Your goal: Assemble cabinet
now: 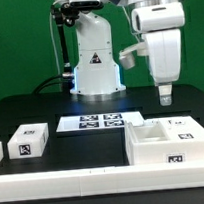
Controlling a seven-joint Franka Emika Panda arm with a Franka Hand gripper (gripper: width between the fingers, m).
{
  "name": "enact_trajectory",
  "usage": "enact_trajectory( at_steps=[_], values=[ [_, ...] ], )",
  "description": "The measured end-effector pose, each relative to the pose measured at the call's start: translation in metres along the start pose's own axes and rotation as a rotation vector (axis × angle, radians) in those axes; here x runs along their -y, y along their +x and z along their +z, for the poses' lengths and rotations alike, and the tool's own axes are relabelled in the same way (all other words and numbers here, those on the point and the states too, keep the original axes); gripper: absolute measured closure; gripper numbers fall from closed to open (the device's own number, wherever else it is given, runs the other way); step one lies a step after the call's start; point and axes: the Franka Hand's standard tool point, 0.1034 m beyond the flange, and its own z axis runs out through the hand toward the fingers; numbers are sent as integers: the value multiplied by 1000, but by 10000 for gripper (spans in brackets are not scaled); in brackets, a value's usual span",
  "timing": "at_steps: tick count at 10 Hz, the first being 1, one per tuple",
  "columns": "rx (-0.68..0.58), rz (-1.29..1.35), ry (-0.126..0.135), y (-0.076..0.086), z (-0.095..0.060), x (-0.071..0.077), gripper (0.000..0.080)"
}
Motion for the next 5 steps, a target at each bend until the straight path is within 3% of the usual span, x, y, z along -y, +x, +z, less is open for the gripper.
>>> enact_trajectory(
  at_steps=[1,4,5],
  values=[
    [0,-1,1,-1,3,8,150],
    [-1,2,2,-1,3,4,150],
    [-7,1,-10,-2,5,8,150]
  ],
)
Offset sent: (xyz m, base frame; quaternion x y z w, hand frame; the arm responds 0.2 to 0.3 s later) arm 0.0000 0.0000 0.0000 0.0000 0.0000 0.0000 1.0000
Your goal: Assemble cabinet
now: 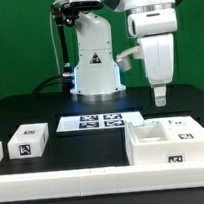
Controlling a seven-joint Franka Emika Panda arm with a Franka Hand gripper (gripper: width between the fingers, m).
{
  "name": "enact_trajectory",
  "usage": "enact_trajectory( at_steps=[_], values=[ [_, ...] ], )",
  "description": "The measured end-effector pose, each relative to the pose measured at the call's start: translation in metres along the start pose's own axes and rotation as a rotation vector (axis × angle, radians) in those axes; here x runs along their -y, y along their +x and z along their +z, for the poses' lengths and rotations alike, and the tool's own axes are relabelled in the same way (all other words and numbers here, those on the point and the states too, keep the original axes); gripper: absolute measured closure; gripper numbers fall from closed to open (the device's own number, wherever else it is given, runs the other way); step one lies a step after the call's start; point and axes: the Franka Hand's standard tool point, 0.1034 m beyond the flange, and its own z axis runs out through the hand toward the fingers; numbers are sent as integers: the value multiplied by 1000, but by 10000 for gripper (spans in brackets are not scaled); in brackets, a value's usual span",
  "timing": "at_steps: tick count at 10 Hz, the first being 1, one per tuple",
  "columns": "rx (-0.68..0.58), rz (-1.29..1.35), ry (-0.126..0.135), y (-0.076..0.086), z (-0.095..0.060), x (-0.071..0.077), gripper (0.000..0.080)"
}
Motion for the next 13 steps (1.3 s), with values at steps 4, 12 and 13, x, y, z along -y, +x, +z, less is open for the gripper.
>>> enact_trajectory(
  at_steps=[4,12,13],
  values=[
    [1,34,53,-6,28,55,150],
    [-48,30,36,1,57,75,150],
    [-48,33,44,1,61,76,150]
  ],
)
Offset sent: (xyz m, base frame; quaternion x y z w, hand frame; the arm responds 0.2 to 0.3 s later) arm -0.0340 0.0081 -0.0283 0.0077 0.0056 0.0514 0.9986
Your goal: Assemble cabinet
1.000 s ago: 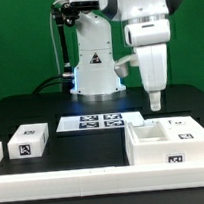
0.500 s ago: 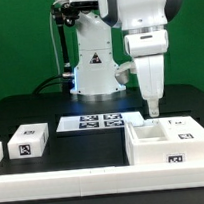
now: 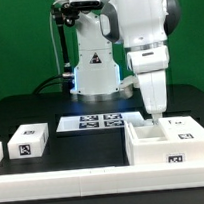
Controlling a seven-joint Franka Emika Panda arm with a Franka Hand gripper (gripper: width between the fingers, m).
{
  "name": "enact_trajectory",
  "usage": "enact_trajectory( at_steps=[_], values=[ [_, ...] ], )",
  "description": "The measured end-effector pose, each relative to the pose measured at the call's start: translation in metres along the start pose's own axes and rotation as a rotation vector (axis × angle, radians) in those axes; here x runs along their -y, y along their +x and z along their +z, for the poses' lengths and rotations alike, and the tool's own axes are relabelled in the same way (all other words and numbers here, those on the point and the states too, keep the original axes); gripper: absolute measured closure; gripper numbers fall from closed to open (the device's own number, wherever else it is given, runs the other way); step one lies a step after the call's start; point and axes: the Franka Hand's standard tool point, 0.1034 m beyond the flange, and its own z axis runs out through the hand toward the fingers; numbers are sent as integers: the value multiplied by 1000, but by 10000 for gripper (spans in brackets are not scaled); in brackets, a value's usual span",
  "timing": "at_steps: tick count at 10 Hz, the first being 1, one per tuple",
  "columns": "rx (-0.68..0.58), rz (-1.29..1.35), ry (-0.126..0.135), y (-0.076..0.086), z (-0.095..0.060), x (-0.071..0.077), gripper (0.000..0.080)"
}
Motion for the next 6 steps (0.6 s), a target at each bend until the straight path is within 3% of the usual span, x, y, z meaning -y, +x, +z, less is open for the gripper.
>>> enact_trajectory(
  at_steps=[4,5,6],
  values=[
    [-1,4,9,0,4,3,159],
    [-1,4,10,0,4,3,366],
    [-1,5,10,0,4,3,366]
  ],
)
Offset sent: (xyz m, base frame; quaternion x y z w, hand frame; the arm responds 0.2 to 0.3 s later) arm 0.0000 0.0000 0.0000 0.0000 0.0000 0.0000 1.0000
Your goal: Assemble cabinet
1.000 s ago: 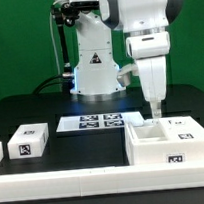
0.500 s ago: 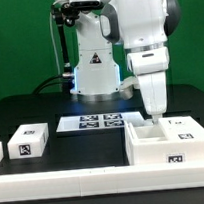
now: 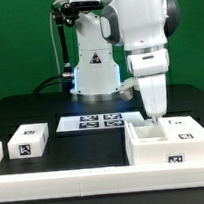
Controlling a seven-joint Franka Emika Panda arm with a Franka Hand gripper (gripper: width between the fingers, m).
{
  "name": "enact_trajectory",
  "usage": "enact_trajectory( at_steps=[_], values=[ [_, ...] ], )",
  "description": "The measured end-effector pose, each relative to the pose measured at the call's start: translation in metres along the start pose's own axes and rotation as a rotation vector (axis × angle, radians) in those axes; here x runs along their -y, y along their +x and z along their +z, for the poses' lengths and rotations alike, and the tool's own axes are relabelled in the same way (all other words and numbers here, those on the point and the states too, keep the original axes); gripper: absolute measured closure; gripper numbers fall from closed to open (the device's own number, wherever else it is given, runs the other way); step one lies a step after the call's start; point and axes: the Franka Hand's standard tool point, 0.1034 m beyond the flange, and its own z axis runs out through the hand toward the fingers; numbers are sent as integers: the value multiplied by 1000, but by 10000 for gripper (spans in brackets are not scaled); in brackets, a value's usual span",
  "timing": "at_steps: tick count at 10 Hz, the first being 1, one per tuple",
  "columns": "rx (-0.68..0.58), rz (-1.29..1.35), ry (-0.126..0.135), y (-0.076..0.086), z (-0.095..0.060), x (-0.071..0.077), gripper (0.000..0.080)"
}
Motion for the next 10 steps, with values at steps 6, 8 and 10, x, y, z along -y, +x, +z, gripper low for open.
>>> enact_trajectory(
  at_steps=[6,8,10],
  values=[
    [0,1,1,0,0,0,738],
    [0,1,1,0,0,0,738],
    [5,-5,5,-2,-1,0,738]
  ],
)
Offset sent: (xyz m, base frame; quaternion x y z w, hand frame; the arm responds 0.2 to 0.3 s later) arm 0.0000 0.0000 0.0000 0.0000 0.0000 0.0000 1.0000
